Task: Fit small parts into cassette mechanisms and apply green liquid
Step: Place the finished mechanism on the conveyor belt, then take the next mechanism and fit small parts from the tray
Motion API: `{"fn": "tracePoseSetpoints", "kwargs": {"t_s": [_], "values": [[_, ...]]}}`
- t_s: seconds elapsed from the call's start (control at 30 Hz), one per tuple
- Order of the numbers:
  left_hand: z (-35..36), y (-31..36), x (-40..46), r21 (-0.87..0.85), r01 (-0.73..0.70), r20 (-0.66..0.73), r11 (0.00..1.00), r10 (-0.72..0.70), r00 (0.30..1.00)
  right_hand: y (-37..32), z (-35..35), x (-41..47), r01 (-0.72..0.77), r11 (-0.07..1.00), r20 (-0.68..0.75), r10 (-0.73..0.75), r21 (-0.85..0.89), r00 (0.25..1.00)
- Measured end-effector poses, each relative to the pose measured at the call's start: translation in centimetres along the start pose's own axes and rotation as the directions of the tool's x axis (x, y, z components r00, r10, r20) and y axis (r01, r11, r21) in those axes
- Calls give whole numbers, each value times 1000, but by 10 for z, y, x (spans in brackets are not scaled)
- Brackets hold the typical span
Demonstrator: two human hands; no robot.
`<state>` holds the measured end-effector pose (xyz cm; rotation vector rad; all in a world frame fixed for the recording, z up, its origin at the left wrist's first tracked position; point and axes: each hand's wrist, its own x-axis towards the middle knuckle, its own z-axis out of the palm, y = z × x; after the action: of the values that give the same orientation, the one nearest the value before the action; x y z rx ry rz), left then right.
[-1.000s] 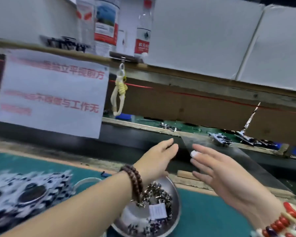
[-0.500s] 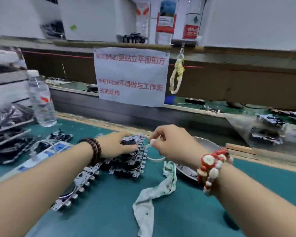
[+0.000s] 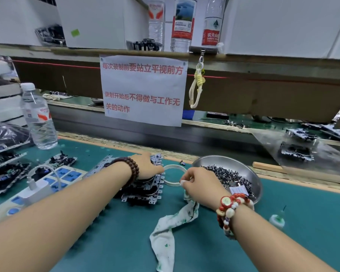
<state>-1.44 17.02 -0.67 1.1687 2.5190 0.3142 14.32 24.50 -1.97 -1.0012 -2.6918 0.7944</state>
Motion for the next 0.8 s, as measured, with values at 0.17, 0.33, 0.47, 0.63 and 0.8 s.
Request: {"fn": "tracePoseSetpoints", "kwargs": {"t_s": [0.17, 0.33, 0.47, 0.63, 0.8], "values": [[2, 1, 0, -59, -28, -49, 998, 25, 998, 4, 6, 8, 7, 1000, -14, -7, -29, 1000], [-2, -4, 0, -136, -39, -78, 990, 28, 997, 21, 6, 16, -65, 981, -80, 51, -184, 995], [-2, -8, 0, -162, -10, -88, 987, -4, 996, 39, 1, 24, -144, 962, -25, 142, -232, 990], [-18, -7, -3, -292, -48, -144, 955, 6, 990, 67, 6, 46, -140, 946, 67, 166, -292, 984], [-33, 14, -32, -447, -217, -265, 868, 103, 959, 113, 18, 88, -188, 934, -35, 186, -303, 982]]}}
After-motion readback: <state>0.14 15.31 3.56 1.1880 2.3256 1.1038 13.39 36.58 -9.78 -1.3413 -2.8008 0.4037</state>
